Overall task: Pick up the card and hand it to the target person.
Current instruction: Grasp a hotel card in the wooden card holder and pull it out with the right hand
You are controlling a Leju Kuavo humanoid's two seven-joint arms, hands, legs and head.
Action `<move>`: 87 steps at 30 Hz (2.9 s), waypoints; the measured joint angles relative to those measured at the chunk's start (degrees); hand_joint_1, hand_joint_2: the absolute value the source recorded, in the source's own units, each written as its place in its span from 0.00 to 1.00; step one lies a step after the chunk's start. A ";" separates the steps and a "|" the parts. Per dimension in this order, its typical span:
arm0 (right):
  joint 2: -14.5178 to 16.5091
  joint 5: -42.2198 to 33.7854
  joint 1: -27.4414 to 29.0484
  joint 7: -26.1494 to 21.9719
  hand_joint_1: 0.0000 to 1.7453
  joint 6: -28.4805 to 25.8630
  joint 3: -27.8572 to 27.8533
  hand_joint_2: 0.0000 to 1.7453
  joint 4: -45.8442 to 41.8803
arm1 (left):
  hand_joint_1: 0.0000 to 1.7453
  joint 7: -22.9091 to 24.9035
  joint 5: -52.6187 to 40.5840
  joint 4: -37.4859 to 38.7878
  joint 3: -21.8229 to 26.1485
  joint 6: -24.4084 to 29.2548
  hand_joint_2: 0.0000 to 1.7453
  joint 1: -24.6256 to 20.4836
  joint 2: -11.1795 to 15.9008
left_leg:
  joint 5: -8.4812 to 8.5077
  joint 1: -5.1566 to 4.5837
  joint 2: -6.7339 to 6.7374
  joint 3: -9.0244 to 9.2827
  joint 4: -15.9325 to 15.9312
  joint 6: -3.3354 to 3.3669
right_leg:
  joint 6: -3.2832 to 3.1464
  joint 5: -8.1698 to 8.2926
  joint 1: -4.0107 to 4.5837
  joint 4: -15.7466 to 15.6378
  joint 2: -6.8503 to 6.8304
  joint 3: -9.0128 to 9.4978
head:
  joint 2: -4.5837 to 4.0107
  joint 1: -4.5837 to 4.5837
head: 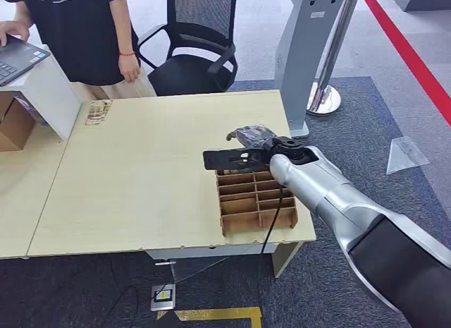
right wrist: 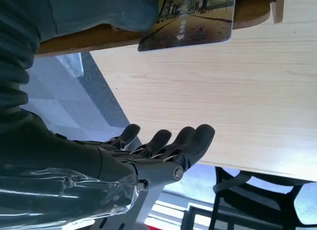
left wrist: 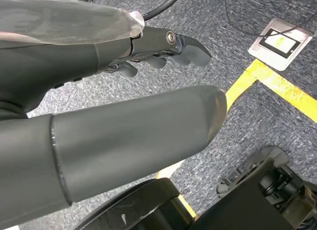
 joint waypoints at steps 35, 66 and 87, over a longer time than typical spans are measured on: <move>0.00 0.00 0.00 -0.13 0.76 -0.26 1.60 1.00 0.10 | 0.00 0.00 0.24 0.00 -0.04 0.14 0.00 0.00 0.00 | 0.00 0.00 0.00 0.00 0.00 0.00 | 0.00 0.00 0.00 0.00 0.00 0.00 | 0.00 0.00; 0.00 -5.44 -2.57 8.09 1.00 10.29 1.65 1.00 0.18 | 0.00 0.28 0.24 0.00 -0.04 0.19 0.00 -0.07 0.00 | 0.00 0.00 0.01 0.02 0.00 0.00 | 0.00 0.01 0.00 0.00 0.00 0.02 | 0.00 0.01; -0.01 -14.22 -3.73 19.40 1.00 10.87 -0.68 1.00 0.26 | 0.00 1.73 0.13 0.00 -0.04 0.06 0.00 -0.23 -0.11 | 0.01 0.00 0.01 0.02 0.02 0.00 | 0.00 0.01 0.00 0.00 0.00 0.01 | 0.00 0.01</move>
